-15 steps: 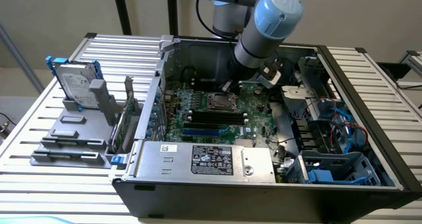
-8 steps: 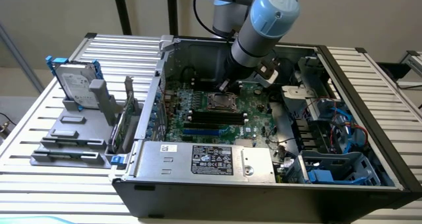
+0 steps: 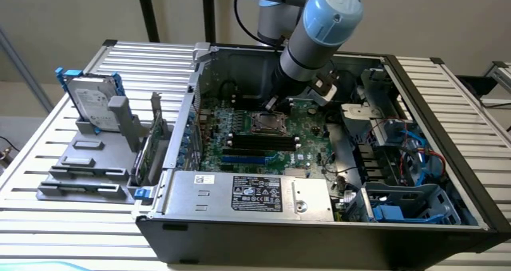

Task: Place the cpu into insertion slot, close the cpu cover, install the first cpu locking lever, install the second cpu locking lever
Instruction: 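Install the second cpu locking lever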

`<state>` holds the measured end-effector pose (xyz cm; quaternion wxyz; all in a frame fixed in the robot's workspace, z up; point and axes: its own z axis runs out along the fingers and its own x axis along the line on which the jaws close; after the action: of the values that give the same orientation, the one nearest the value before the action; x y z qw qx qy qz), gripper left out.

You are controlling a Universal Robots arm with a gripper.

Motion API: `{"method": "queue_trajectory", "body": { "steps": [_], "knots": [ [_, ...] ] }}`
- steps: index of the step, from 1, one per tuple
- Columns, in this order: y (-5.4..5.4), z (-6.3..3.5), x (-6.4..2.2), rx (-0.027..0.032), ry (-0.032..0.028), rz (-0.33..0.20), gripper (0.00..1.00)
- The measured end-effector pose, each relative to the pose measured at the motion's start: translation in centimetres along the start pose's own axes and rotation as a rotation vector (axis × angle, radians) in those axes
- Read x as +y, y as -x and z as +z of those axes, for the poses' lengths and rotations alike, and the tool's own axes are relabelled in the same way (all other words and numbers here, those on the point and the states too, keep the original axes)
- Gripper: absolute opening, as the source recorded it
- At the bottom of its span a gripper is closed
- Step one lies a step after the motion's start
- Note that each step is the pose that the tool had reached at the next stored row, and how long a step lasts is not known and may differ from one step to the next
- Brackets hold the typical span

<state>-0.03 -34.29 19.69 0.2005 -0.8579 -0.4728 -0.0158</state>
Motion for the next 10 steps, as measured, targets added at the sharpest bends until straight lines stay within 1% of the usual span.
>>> {"method": "queue_trajectory", "body": {
  "steps": [10],
  "knots": [
    [0.00, 0.00, 0.00, 0.0000, 0.0000, 0.000, 0.11]
  ]
}}
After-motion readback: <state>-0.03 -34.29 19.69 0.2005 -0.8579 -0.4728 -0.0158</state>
